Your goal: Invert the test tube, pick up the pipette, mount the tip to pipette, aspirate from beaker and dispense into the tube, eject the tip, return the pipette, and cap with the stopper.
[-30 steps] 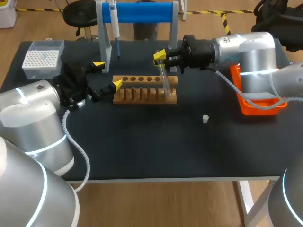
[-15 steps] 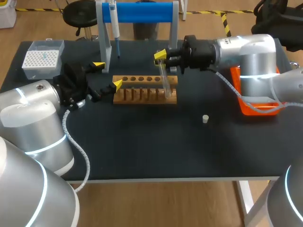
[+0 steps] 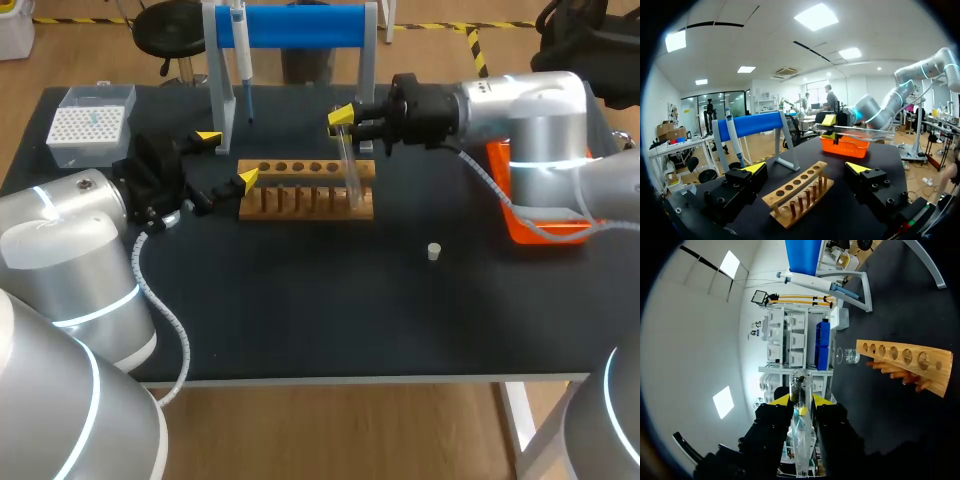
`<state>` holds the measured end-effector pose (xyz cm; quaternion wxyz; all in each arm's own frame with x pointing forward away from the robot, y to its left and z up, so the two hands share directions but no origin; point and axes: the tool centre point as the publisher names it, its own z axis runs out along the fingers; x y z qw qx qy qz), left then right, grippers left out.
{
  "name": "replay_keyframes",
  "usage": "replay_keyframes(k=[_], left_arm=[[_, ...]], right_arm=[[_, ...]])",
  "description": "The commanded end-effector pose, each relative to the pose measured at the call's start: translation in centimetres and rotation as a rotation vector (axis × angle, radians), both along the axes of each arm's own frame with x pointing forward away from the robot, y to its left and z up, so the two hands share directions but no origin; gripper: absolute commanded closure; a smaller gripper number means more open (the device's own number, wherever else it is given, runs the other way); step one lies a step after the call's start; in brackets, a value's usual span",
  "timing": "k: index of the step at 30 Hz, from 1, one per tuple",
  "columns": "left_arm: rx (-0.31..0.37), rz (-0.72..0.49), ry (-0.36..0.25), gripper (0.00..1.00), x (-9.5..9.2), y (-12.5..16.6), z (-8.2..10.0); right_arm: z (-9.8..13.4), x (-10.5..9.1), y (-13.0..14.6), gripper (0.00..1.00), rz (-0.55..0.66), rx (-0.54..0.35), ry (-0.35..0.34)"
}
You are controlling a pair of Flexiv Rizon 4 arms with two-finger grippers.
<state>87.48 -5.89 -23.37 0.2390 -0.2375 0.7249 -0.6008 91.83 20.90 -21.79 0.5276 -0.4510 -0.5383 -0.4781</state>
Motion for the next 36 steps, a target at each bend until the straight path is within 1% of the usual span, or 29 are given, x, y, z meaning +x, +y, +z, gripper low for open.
replay_keyframes(k=[1,9,10,12,14,15,16,17,18,19,32,33,34,35,36], left_arm=[[0.000,0.005,-0.003,0.00,-0.2,-0.1,-0.1],[0.000,0.005,-0.003,0.00,-0.2,-0.1,-0.1],[0.005,-0.010,-0.046,0.00,-0.2,-0.2,0.0],[0.030,-0.066,-0.199,0.00,-0.4,-0.4,0.3],[0.037,-0.140,-0.321,0.00,-0.7,-0.4,0.5],[0.044,-0.196,-0.393,0.00,-0.8,-0.4,0.8],[0.072,-0.226,-0.434,0.00,-0.9,-0.5,0.9],[0.139,-0.292,-0.533,0.00,-1.1,-0.7,1.3],[0.194,-0.341,-0.616,0.00,-1.6,-0.9,1.8],[0.217,-0.330,-0.587,0.00,-1.6,-0.8,1.9],[0.217,-0.330,-0.587,0.00,-1.6,-0.8,1.9],[0.203,-0.330,-0.678,0.00,-1.7,-0.8,1.8],[0.265,-0.276,-0.729,0.00,-1.9,-0.6,1.8],[0.311,-0.241,-0.736,0.00,-1.9,-0.4,1.6],[0.332,-0.226,-0.807,0.00,-2.0,-0.3,1.6]], right_arm=[[0.1,-0.1,0.0,1.00,-0.002,-0.004,-0.001],[0.1,-0.1,0.0,1.00,-0.002,-0.004,-0.001],[0.1,-0.1,0.0,1.00,-0.002,-0.004,-0.001],[0.1,-0.1,0.0,1.00,-0.002,-0.004,-0.001],[0.1,-0.1,0.0,1.00,-0.002,-0.004,-0.001],[0.1,-0.1,0.0,1.00,-0.002,-0.004,-0.001],[0.1,-0.1,0.0,1.00,-0.002,-0.004,-0.001],[0.1,-0.1,0.0,1.00,-0.002,-0.004,-0.001],[0.1,-0.1,0.0,1.00,-0.002,-0.004,-0.001],[0.1,-0.1,0.0,1.00,-0.002,-0.004,-0.001],[0.1,-0.1,0.0,1.00,-0.002,-0.004,-0.001],[0.1,-0.1,0.0,1.00,-0.002,-0.004,-0.001],[0.1,-0.1,0.0,1.00,-0.002,-0.004,-0.001],[0.1,-0.1,0.0,1.00,-0.002,-0.004,-0.001],[0.1,-0.1,0.0,1.00,-0.002,-0.004,-0.001]])
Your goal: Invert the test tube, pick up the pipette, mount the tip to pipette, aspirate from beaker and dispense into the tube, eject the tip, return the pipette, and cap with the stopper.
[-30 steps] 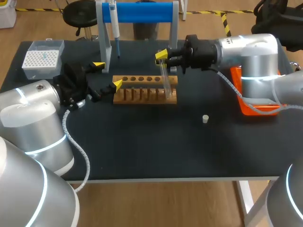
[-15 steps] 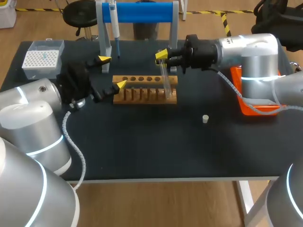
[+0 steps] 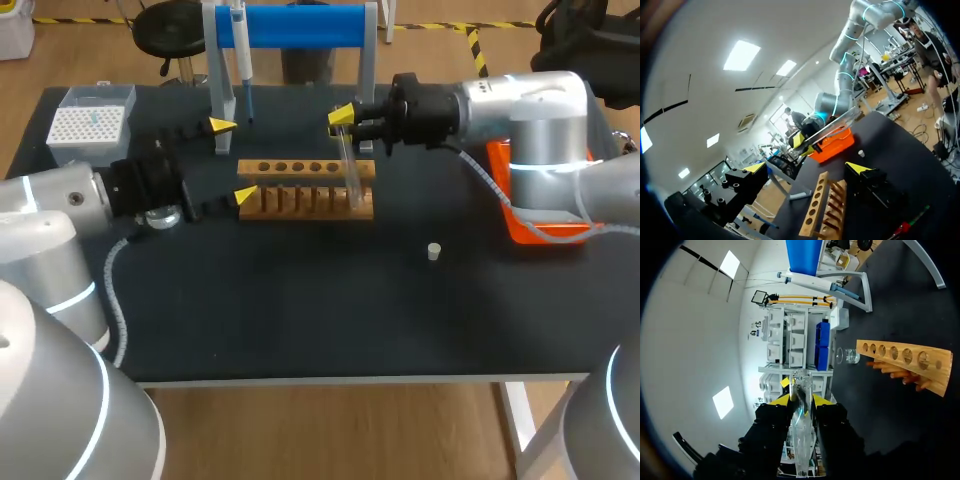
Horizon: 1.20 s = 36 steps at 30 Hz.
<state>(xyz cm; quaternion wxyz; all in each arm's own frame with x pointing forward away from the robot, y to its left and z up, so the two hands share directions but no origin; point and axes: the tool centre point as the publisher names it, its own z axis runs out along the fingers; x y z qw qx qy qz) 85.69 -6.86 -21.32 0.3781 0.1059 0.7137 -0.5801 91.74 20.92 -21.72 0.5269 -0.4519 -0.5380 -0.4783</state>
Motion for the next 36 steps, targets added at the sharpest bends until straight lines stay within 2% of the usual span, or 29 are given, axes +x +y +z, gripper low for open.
replay_keyframes(k=[1,2,3,8,9,10,19,21,23,24,25,28,36], left_arm=[[0.049,0.111,-0.237,0.00,-0.4,0.7,-0.4],[0.048,0.129,-0.257,0.00,-0.3,0.8,-0.4],[0.036,0.118,-0.303,0.00,-0.4,0.9,-0.2],[0.078,0.101,-0.417,0.00,-0.3,0.3,0.8],[0.102,0.114,-0.400,0.00,-0.1,0.1,0.9],[0.111,0.147,-0.334,0.00,0.3,-0.1,0.9],[0.111,0.147,-0.334,0.00,0.3,-0.1,0.9],[0.049,0.124,-0.519,0.00,0.0,-0.3,1.6],[0.123,0.115,-0.628,0.00,-0.1,-0.9,1.6],[0.121,0.094,-0.662,0.00,-0.2,-1.4,1.5],[0.124,0.081,-0.680,0.00,-0.1,-1.9,1.3],[0.223,0.021,-0.754,0.00,0.0,-3.2,0.9],[0.335,-0.072,-0.918,0.00,0.0,-5.8,0.8]], right_arm=[[0.1,0.0,0.0,1.00,0.000,-0.003,-0.001],[0.1,0.0,0.0,1.00,0.000,-0.003,-0.001],[0.1,0.0,0.0,1.00,0.000,-0.003,-0.001],[0.1,0.0,0.0,1.00,0.000,-0.003,-0.001],[0.1,0.0,0.0,1.00,0.000,-0.003,-0.001],[0.1,0.0,0.0,1.00,0.000,-0.003,-0.001],[0.1,0.0,0.0,1.00,0.000,-0.003,-0.001],[0.1,0.0,0.0,1.00,0.000,-0.003,-0.001],[0.1,0.0,0.0,1.00,0.000,-0.003,-0.001],[0.1,0.0,0.0,1.00,0.000,-0.003,-0.001],[0.1,0.0,0.0,1.00,0.000,-0.003,-0.001],[0.1,0.0,0.0,1.00,0.000,-0.003,-0.001],[0.1,0.0,0.0,1.00,0.000,-0.003,-0.001]])
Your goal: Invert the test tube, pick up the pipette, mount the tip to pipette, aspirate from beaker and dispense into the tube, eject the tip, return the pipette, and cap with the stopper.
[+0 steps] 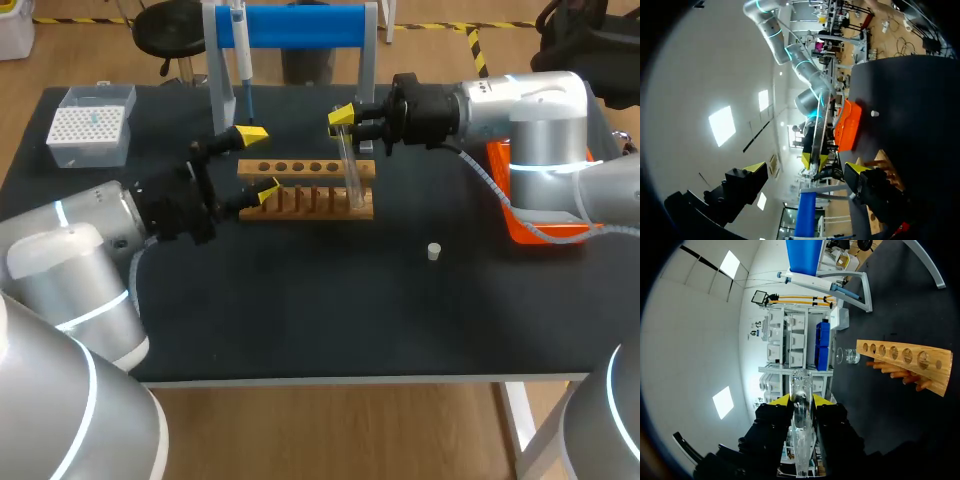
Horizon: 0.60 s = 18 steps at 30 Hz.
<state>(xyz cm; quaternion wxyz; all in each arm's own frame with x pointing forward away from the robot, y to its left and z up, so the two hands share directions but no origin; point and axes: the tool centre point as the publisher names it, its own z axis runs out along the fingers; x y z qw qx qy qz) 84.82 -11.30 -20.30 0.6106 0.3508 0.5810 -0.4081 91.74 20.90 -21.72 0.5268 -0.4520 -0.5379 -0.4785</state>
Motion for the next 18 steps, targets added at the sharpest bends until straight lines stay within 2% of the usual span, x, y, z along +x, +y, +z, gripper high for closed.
replay_keyframes(k=[1,7,12,18], left_arm=[[0.150,-0.072,-0.145,0.00,0.8,-1.8,-0.2],[0.194,-0.135,-0.185,0.00,0.6,-3.7,-0.3],[0.187,-0.155,-0.168,0.00,0.4,-5.1,-0.4],[0.196,-0.203,-0.178,0.00,-0.1,-6.9,-0.7]], right_arm=[[0.1,0.0,0.0,1.00,0.001,-0.003,-0.001],[0.1,0.0,0.0,1.00,0.001,-0.003,-0.001],[0.1,0.0,0.0,1.00,0.001,-0.003,-0.001],[0.1,0.0,0.0,1.00,0.001,-0.003,-0.001]])
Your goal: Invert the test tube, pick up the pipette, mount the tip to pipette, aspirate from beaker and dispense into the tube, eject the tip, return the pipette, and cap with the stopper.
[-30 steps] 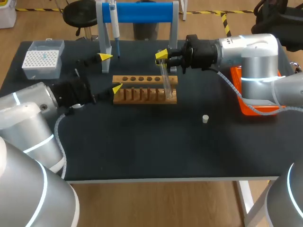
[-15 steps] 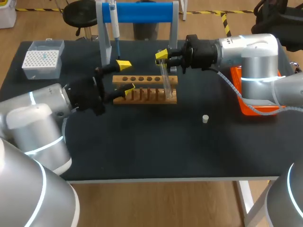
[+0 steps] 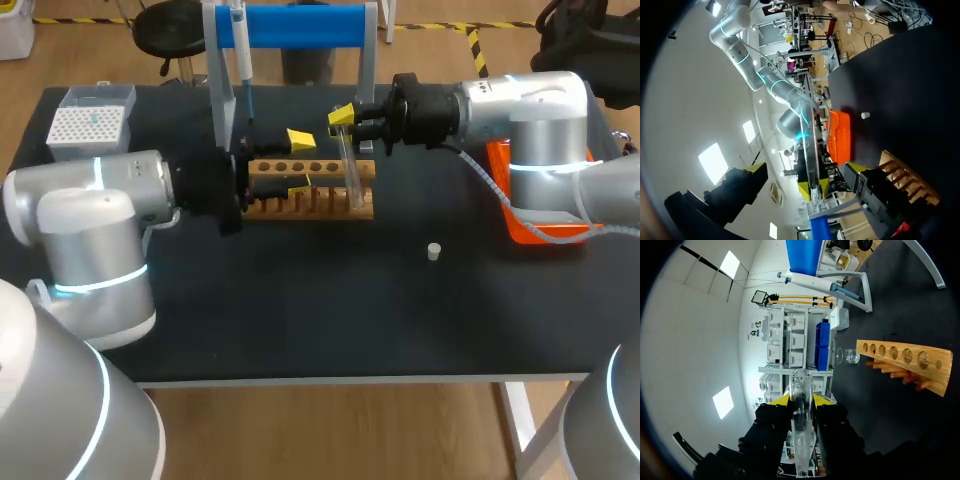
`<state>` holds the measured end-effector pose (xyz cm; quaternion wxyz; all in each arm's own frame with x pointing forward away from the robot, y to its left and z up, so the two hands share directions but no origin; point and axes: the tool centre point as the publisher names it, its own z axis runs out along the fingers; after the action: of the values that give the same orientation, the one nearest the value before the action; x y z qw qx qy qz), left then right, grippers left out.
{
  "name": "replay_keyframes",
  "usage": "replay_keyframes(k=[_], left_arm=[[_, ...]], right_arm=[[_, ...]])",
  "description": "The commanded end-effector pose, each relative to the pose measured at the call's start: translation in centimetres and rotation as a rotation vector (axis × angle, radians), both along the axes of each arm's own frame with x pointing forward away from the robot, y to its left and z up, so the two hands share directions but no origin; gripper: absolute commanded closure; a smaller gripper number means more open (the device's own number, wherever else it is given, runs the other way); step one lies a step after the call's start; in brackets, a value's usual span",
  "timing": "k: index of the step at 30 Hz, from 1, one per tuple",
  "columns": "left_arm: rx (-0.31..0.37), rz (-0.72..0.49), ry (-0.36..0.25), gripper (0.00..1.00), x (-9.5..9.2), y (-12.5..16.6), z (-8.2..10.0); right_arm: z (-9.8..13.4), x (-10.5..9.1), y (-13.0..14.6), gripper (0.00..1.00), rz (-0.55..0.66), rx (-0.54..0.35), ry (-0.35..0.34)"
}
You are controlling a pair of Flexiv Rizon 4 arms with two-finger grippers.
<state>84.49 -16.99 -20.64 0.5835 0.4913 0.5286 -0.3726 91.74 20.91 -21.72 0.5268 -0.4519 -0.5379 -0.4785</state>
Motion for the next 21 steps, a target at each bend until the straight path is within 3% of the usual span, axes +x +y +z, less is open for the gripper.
replay_keyframes(k=[1,21], left_arm=[[0.002,-0.031,-0.004,0.00,0.2,-1.4,-0.4],[0.007,-0.130,-0.001,0.00,-0.4,-5.2,0.0]], right_arm=[[0.1,0.0,0.0,1.00,0.001,-0.003,-0.001],[0.1,0.0,0.0,1.00,0.001,-0.003,-0.001]])
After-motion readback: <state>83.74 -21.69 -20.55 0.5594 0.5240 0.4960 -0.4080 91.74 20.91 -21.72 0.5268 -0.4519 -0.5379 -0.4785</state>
